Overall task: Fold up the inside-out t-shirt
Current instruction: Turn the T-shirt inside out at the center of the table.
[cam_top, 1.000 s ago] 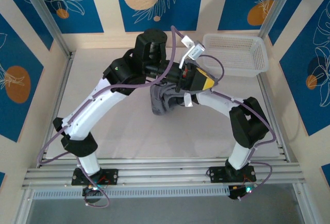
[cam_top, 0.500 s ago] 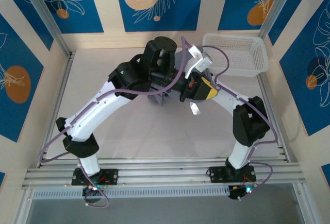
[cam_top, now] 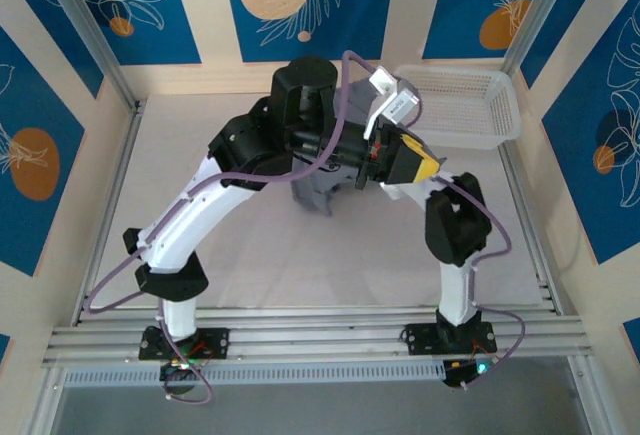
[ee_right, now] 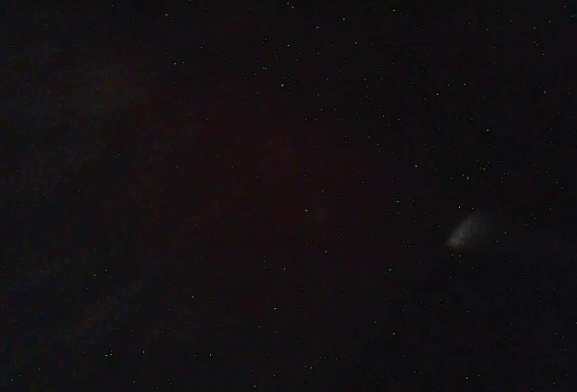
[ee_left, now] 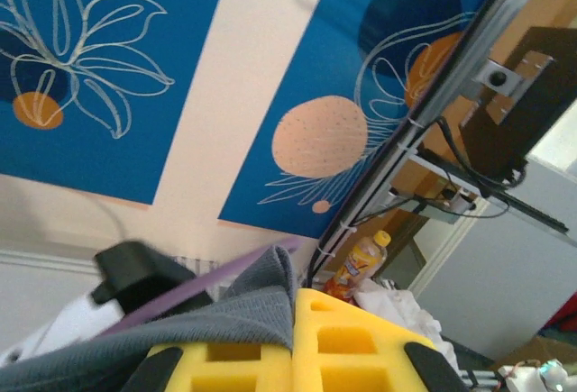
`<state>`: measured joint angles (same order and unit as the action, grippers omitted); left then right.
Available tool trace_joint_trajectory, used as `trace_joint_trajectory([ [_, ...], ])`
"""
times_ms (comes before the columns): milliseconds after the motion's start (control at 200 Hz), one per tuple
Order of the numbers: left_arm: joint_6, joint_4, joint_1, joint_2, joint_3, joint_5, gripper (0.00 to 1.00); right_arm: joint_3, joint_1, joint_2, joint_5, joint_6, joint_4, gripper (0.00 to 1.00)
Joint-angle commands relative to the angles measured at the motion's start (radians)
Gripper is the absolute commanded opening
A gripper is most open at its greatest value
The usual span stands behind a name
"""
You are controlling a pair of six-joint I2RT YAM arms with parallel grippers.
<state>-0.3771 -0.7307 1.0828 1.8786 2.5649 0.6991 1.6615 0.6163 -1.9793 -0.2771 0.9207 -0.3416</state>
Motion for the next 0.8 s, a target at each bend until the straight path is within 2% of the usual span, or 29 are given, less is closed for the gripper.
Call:
trace_joint_trajectory([
  [0,-0.043,0.121,0.052,-0.015,0.066,0.152,0.0,-0.007,0.005,-0.148,-0.099,-0.087,-0.145,0.0],
  [165,-0.018,0.097,0.063,-0.039,0.067,0.158,0.0,0.012,0.006,-0.208,-0.066,-0.158,-0.169,0.0],
  [190,-0.015,0.093,0.064,-0.042,0.066,0.16,0.0,0.017,0.007,-0.214,-0.065,-0.171,-0.175,0.02],
  [320,-0.004,0.088,0.081,-0.05,0.066,0.165,0.0,0.086,0.011,-0.273,-0.031,-0.284,-0.24,0.32],
  [375,-0.006,0.095,0.086,-0.054,0.066,0.165,0.0,0.117,0.017,-0.303,-0.052,-0.321,-0.284,0.39],
  [495,-0.027,0.131,0.091,-0.065,0.084,0.147,0.0,0.165,0.023,-0.357,-0.133,-0.404,-0.366,0.47],
  [590,-0.019,0.119,0.091,-0.064,0.123,0.134,0.0,0.209,0.02,-0.39,-0.179,-0.467,-0.444,0.63],
  [600,-0.016,0.116,0.092,-0.065,0.123,0.131,0.0,0.216,0.02,-0.395,-0.185,-0.472,-0.457,0.66],
  [650,0.009,0.084,0.091,-0.07,0.123,0.111,0.0,0.262,0.019,-0.424,-0.222,-0.478,-0.545,0.97],
  [660,0.015,0.078,0.091,-0.071,0.123,0.107,0.0,0.269,0.019,-0.43,-0.225,-0.481,-0.558,1.0],
  [795,0.049,0.035,0.092,-0.066,0.121,0.078,0.0,0.32,0.018,-0.496,-0.173,-0.531,-0.667,0.99],
])
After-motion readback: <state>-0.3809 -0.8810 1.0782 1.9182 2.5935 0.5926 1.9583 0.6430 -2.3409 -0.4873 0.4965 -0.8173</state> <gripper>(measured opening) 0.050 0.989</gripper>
